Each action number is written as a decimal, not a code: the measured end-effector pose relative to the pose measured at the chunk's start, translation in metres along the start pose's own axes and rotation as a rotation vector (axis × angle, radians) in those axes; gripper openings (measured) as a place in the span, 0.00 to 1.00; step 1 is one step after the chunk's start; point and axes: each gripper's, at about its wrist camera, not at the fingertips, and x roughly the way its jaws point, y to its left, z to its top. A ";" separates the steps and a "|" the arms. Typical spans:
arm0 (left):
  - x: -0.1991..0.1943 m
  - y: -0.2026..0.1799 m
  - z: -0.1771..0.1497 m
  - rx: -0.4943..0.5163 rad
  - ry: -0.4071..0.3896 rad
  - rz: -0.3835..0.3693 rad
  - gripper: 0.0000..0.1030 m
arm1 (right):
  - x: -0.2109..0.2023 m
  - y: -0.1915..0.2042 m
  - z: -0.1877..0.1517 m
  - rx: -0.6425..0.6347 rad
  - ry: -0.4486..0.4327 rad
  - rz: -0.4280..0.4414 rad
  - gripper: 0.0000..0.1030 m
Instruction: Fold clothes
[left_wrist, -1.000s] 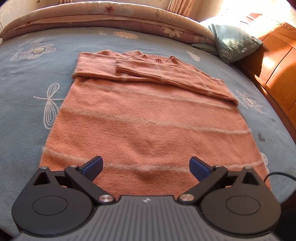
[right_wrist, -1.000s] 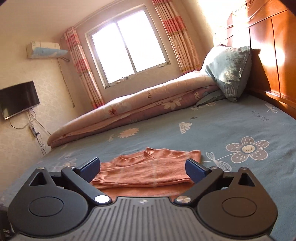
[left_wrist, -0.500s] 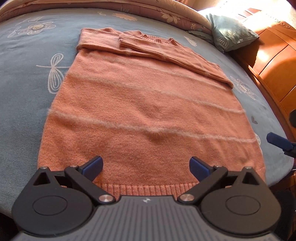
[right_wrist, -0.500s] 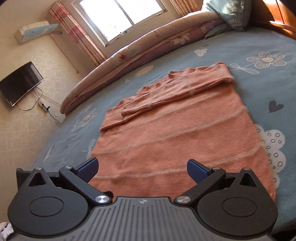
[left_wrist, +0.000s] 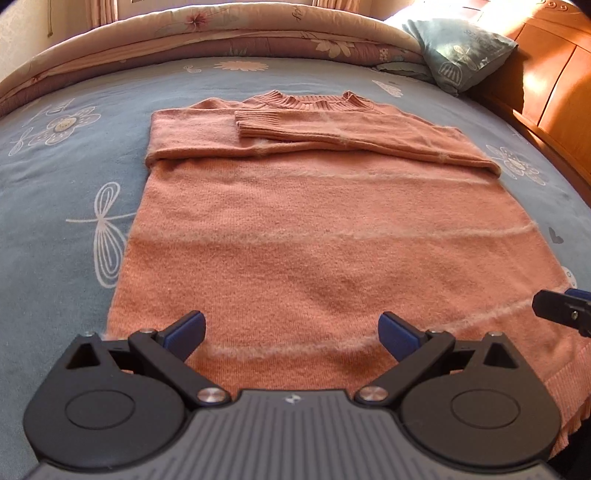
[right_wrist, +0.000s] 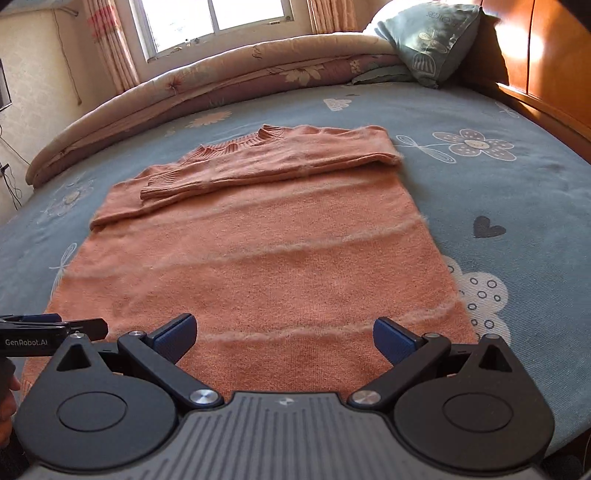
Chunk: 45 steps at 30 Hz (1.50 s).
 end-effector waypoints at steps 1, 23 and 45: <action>0.005 -0.001 0.002 0.012 0.000 0.010 0.96 | 0.005 0.001 0.001 -0.004 0.005 0.008 1.00; -0.033 -0.003 -0.056 0.102 -0.016 0.026 1.00 | -0.004 0.006 -0.059 -0.214 -0.014 -0.088 1.00; 0.035 -0.013 0.027 -0.023 0.032 0.042 1.00 | 0.007 0.006 -0.055 -0.098 -0.080 -0.178 1.00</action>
